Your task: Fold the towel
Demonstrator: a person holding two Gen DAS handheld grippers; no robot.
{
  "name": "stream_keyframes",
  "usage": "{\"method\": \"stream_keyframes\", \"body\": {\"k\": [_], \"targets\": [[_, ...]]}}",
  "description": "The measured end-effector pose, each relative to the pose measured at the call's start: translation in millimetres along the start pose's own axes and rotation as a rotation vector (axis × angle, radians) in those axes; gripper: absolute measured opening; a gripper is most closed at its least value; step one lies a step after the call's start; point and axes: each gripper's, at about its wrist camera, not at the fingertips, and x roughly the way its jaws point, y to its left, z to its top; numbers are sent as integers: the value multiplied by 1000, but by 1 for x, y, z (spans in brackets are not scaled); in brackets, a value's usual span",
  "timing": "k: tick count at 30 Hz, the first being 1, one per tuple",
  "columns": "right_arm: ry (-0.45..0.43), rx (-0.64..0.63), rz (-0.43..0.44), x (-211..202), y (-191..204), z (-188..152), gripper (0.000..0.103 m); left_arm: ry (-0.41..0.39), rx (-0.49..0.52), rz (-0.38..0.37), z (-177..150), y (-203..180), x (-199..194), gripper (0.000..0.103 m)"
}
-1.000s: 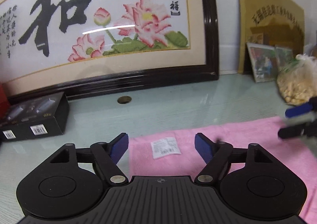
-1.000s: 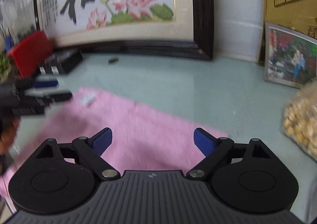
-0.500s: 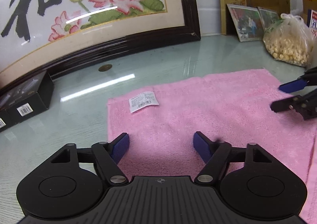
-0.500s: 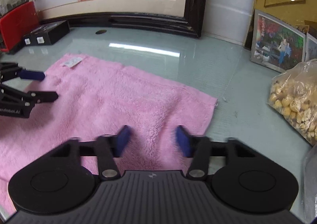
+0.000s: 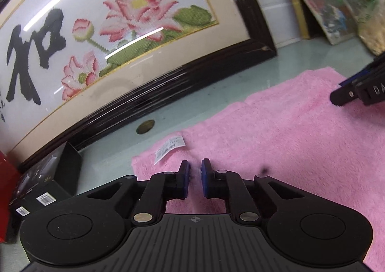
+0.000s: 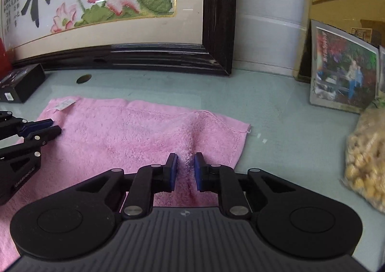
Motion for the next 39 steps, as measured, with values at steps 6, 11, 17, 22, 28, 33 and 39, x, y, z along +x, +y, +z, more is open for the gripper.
{"method": "stream_keyframes", "body": {"k": [6,11,17,22,28,33,39], "targets": [[-91,100,157,-26,-34,0,29,-51,-142,-21,1,43,-23,13],[-126,108,330,-58,-51,-18,62,-144,-140,-157,-21,51,-76,20],[1,57,355,-61,-44,-41,62,-21,-22,-299,-48,16,-80,30],[19,-3,241,-65,-37,-60,68,-5,-24,-293,-47,13,-78,41],[24,-32,276,-77,-39,-74,50,-2,-37,-237,-49,19,-76,69],[29,-46,271,-95,-43,-85,15,-3,-38,-214,-48,21,-75,77],[29,-94,356,-140,-49,-117,12,-4,-28,-194,-48,21,-77,83]]}}
